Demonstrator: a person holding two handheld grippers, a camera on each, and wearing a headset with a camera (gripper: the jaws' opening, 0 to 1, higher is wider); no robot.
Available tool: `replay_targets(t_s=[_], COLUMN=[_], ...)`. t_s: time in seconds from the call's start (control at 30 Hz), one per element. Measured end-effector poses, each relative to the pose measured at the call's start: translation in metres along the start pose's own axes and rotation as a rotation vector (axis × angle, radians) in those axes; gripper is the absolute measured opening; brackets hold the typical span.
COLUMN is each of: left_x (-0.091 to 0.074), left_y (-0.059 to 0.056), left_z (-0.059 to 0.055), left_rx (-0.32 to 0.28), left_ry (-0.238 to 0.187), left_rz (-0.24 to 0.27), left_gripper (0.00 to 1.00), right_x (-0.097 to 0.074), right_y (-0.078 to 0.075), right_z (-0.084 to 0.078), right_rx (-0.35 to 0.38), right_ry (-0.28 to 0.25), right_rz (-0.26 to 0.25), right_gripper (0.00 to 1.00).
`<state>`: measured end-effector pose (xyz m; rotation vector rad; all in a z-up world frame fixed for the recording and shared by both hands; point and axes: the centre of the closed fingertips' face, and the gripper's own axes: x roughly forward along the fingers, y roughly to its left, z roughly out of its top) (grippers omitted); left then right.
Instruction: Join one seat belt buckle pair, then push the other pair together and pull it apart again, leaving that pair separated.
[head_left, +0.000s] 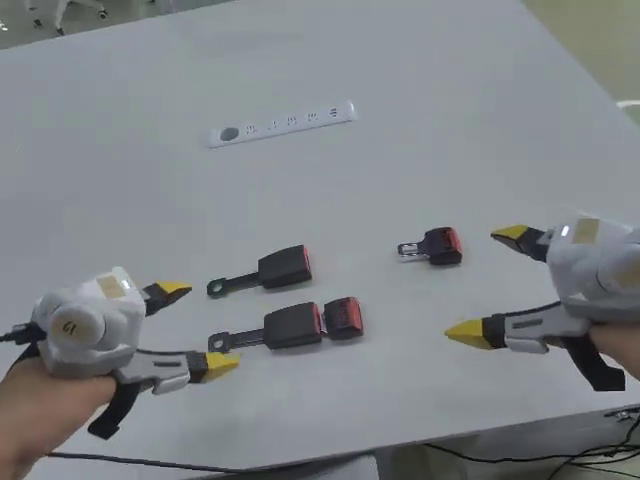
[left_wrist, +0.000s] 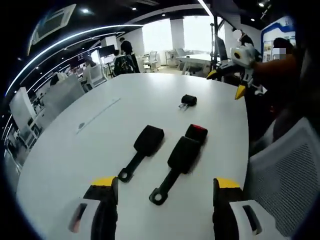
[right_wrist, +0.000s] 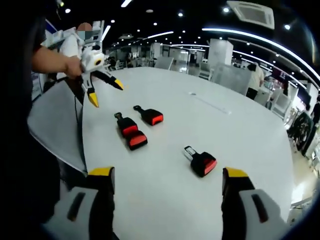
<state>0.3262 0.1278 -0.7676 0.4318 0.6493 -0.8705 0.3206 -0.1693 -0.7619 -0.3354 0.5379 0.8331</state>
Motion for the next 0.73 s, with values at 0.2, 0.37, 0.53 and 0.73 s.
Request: replay_targets(t_s=[0.2,0.37,0.53,0.73], left_x=[-0.011,-0.011,-0.013,-0.014], left_y=[0.002,-0.001,-0.001,-0.003], left_z=[-0.010,-0.013,-0.013,-0.013], left_rx=[-0.046,-0.049,-0.053,-0.066], left_ry=[-0.020,-0.025,-0.035,-0.039], left_rz=[0.065,0.076,0.075,0.080], left_gripper=[1.00,1.00,1.00,1.00], right_x=[-0.016,-0.026,-0.033,-0.039], right_y=[0.000,-0.002,-0.005,-0.004], right_z=[-0.012,-0.021,-0.019,-0.023], right_rx=[0.040,0.071,0.068,0.088], right_ry=[0.004,0.027,0.026,0.023], right_rz=[-0.048,-0.075,-0.098,-0.114], right_gripper=[1.00,1.00,1.00,1.00])
